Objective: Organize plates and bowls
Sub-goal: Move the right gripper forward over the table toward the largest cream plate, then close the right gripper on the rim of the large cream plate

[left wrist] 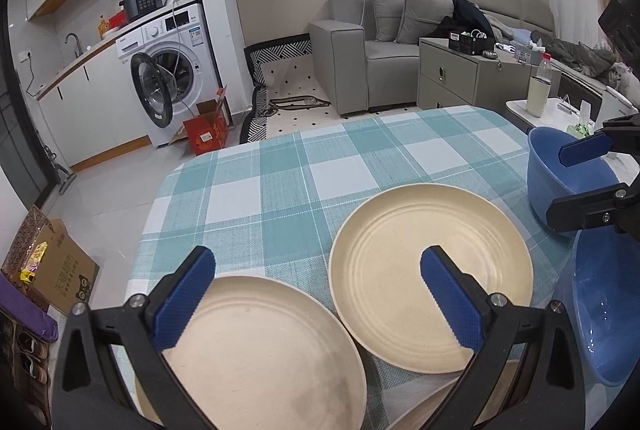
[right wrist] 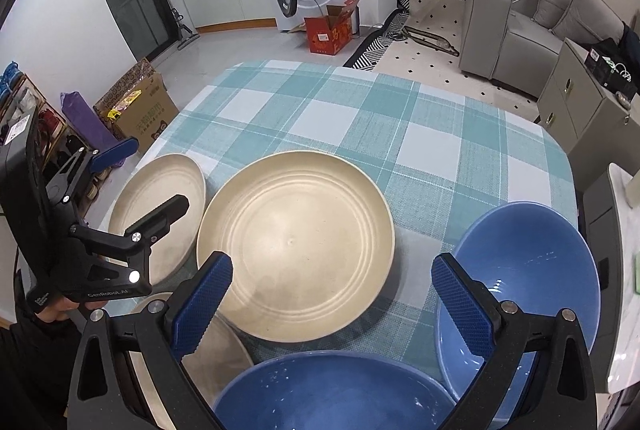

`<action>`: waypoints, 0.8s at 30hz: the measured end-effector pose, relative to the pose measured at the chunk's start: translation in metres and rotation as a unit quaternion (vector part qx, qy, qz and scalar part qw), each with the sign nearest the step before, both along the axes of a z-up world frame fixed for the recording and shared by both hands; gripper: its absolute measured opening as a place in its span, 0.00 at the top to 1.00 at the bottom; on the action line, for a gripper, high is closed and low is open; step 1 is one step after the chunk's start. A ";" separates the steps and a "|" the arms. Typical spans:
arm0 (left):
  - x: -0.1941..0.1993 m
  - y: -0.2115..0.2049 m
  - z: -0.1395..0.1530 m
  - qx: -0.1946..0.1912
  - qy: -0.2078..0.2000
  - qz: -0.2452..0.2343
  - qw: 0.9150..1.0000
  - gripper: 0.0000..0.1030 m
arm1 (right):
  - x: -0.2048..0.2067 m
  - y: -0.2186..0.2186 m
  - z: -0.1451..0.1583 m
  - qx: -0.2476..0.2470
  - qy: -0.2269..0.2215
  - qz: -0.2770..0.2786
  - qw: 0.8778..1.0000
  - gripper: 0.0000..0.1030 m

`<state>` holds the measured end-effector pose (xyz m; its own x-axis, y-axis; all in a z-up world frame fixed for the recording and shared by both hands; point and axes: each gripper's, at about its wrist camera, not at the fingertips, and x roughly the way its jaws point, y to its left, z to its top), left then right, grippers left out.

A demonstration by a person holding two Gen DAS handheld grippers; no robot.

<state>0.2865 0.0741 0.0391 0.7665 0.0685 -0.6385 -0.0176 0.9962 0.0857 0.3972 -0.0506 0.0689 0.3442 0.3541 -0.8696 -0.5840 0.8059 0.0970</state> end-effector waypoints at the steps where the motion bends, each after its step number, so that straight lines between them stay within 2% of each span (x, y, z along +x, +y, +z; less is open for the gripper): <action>1: 0.001 0.001 -0.002 -0.004 0.003 -0.001 1.000 0.00 | 0.001 0.001 -0.002 0.000 0.003 -0.001 1.000 0.01; 12: 0.018 0.005 -0.019 -0.017 0.032 -0.009 0.999 0.01 | 0.013 0.014 -0.030 -0.035 0.037 -0.003 0.999 0.07; 17: 0.027 0.003 -0.026 -0.020 0.053 -0.023 0.998 0.11 | 0.024 0.016 -0.040 -0.050 0.060 -0.012 0.997 0.09; 24: 0.037 0.001 -0.038 -0.035 0.083 -0.038 0.995 0.20 | 0.028 0.020 -0.052 -0.064 0.076 -0.015 0.995 0.11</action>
<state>0.3233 0.0750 0.0015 0.6512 -0.0356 -0.7581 0.0671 0.9977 0.0108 0.4256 -0.0302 0.0173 0.2142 0.2282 -0.9498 -0.5469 0.8337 0.0770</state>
